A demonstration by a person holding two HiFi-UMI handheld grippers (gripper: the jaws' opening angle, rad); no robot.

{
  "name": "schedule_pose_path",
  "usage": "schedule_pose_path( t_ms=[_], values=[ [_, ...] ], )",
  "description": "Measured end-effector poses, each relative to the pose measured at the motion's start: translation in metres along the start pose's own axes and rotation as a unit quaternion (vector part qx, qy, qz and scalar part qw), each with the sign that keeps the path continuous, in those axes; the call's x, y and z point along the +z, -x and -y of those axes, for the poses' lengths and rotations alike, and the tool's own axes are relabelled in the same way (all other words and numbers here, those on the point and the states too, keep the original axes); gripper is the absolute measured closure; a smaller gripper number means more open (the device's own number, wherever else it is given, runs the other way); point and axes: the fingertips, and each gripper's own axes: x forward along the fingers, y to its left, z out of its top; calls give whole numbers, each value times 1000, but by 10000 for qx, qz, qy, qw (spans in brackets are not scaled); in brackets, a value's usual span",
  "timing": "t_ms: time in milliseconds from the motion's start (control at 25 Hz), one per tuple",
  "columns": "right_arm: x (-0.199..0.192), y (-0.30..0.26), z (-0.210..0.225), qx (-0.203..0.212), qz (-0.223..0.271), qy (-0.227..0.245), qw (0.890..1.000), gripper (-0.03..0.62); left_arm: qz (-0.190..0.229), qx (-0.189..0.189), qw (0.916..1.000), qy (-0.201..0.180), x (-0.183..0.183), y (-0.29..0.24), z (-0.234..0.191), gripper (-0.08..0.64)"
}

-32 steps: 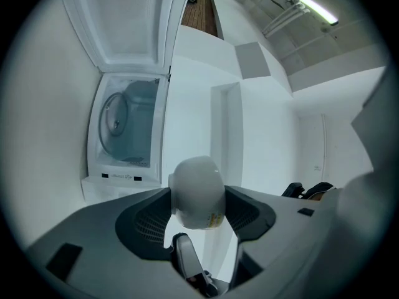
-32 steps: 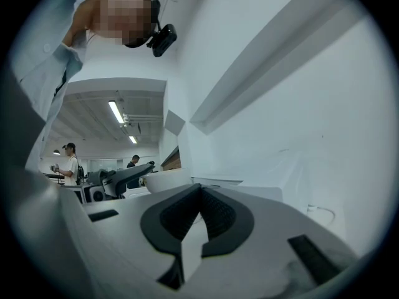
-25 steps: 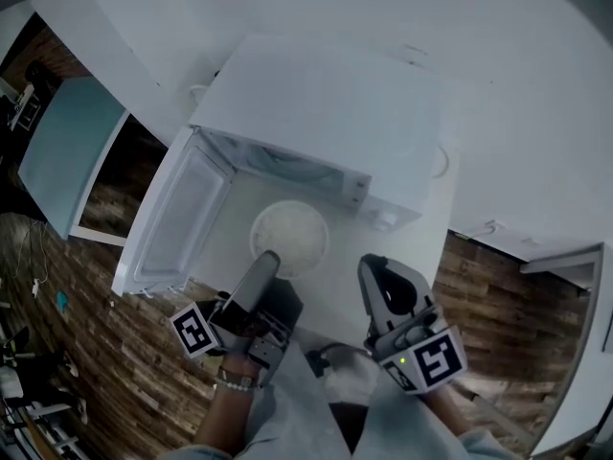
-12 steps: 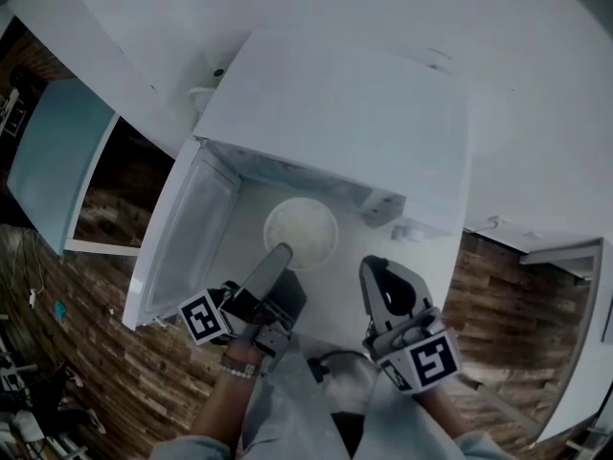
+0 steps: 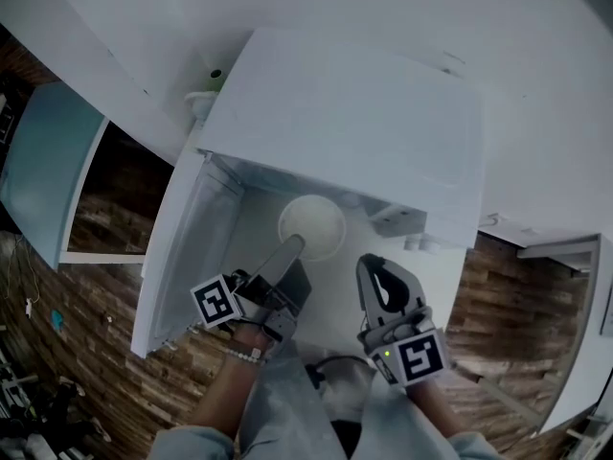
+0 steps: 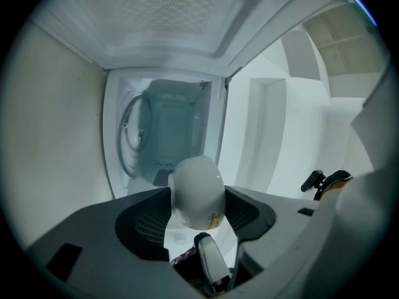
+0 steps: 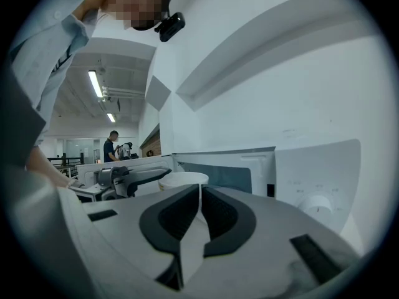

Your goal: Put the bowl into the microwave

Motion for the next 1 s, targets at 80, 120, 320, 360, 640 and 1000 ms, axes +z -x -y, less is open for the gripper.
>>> schedule_pose_path(
  t_ms=[80, 120, 320, 360, 640, 1000],
  values=[
    [-5, -10, -3, 25, -59, -28, 10000, 555, -31, 16, 10000, 21, 6, -2, -6, 305],
    [-7, -15, -5, 43, -96, -30, 9999, 547, -46, 22, 10000, 32, 9, -3, -9, 305],
    [-25, -40, -15, 182, -421, 303, 9985, 441, -143, 54, 9999, 67, 21, -7, -22, 305],
    [-29, -45, -16, 176, -481, 312, 9982, 431, -169, 49, 9998, 72, 22, -9, -23, 305],
    [-52, -74, -16, 26, -726, 112, 9973, 311, -317, 42, 9994, 155, 31, -19, -35, 305],
    [-66, -102, -7, -77, -908, 75, 9958, 301, -362, 183, 9989, 220, 39, -30, -56, 305]
  ],
)
